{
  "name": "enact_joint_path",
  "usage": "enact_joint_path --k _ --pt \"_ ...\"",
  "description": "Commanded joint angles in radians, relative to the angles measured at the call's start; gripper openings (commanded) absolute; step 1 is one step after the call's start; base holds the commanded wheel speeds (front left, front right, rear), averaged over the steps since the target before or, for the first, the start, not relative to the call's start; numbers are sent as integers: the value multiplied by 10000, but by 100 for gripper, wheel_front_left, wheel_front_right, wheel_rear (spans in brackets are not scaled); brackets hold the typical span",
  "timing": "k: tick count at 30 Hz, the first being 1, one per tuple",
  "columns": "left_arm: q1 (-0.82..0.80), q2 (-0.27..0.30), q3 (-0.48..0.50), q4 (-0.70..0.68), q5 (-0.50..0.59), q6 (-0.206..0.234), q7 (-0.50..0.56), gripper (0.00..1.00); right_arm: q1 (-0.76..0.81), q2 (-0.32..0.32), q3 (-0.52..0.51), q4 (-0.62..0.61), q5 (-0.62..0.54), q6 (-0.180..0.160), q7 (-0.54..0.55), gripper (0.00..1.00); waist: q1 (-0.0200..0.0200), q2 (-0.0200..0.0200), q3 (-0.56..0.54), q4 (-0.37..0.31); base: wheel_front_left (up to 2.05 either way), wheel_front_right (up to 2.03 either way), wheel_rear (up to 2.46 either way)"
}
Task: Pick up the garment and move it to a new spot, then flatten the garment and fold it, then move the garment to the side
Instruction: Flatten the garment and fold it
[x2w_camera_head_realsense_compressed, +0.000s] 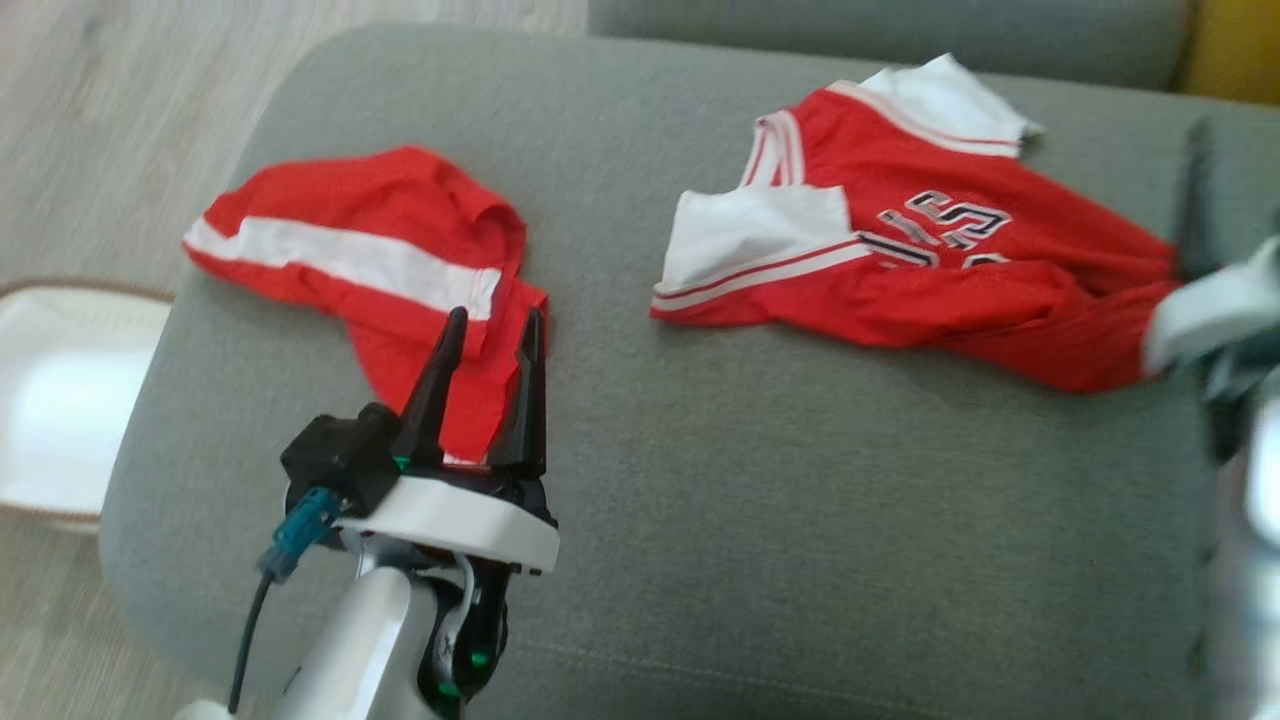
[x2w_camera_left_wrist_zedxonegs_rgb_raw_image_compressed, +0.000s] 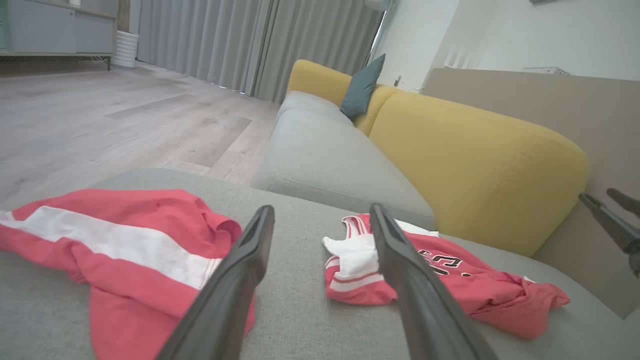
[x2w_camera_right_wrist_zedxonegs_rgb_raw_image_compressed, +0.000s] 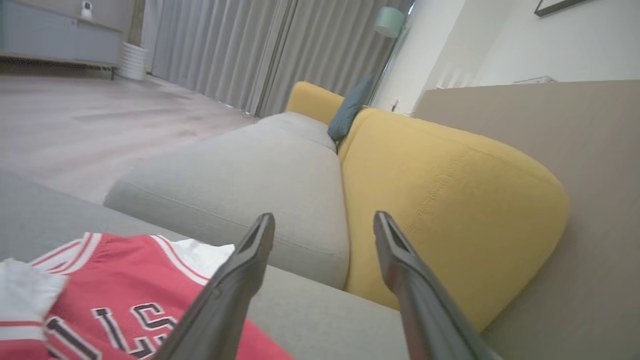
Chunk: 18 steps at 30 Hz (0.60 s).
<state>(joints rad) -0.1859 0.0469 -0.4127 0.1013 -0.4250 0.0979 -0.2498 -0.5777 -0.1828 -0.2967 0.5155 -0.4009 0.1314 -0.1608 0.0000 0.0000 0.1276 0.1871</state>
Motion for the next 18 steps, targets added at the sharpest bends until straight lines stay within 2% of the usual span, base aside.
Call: enact_joint_path --k 1,7,13,18 --pt "-133 33 346 -335 58 32 -120 100 346 305 336 -535 243 -7 -260 100 0 0 -391 -348 0 0 0" --pt "236 33 325 -396 59 96 -120 100 2310 1209 795 -1551 1290 -7 -596 100 0 0 -920 -621 0 0 0" --pt "507 33 240 -452 80 110 -120 100 4021 1320 1640 -2155 2508 -7 -362 100 0 0 -1041 -656 0 0 0" --pt "495 33 152 -458 107 63 -120 100 4059 1323 1561 -2261 2802 -7 108 100 0 0 -862 -513 0 0 0"
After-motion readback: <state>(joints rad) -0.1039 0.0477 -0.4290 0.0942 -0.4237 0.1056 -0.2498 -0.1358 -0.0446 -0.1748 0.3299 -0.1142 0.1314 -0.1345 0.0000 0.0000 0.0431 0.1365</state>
